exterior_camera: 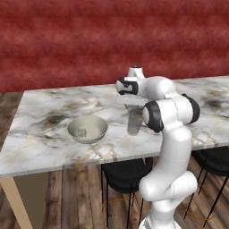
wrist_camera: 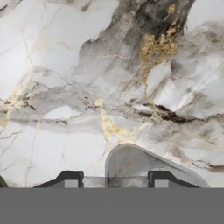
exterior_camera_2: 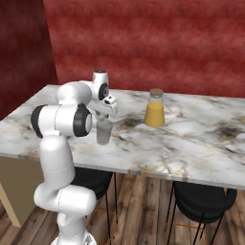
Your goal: There are two ice cubes in the ice bowl. Place both ice cubes in the glass cup.
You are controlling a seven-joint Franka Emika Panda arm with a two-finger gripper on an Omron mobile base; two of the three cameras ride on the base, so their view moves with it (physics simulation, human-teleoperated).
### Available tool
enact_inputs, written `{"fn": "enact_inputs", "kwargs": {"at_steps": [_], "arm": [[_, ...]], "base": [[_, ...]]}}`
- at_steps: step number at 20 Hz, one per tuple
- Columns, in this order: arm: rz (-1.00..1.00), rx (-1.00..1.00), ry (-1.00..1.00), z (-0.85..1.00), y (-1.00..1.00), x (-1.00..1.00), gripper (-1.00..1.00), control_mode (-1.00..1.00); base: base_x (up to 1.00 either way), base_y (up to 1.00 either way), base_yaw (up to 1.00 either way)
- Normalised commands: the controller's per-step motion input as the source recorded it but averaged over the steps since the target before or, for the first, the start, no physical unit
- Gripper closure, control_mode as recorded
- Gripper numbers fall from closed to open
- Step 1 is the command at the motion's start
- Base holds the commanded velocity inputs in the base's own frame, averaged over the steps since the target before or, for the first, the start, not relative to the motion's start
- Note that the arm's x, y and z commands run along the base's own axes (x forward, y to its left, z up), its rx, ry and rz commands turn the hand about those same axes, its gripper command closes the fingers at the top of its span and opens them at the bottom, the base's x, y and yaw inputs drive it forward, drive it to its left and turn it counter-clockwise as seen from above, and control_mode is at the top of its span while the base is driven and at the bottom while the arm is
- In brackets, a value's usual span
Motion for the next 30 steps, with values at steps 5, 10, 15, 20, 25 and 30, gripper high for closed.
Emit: {"fn": "enact_inputs", "kwargs": {"at_steps": [5,10,15,20,25,30], "arm": [[0.0,0.0,-0.06,0.01,-0.24,-0.02,1.0,-1.0],[0.0,0.0,0.0,0.0,-0.09,-0.25,1.0,-1.0],[0.0,0.0,0.0,0.0,0.0,-0.07,1.0,-1.0],[-0.01,0.0,0.0,0.2,0.0,0.43,1.0,-1.0],[-0.05,0.0,0.01,0.33,0.0,0.75,1.0,-1.0],[0.0,0.0,0.01,0.04,0.0,-0.2,1.0,-1.0]], "base": [[0.0,0.0,0.0],[0.0,0.0,0.0],[0.0,0.0,0.0],[0.0,0.0,0.0],[0.0,0.0,0.0],[0.0,0.0,0.0]]}}
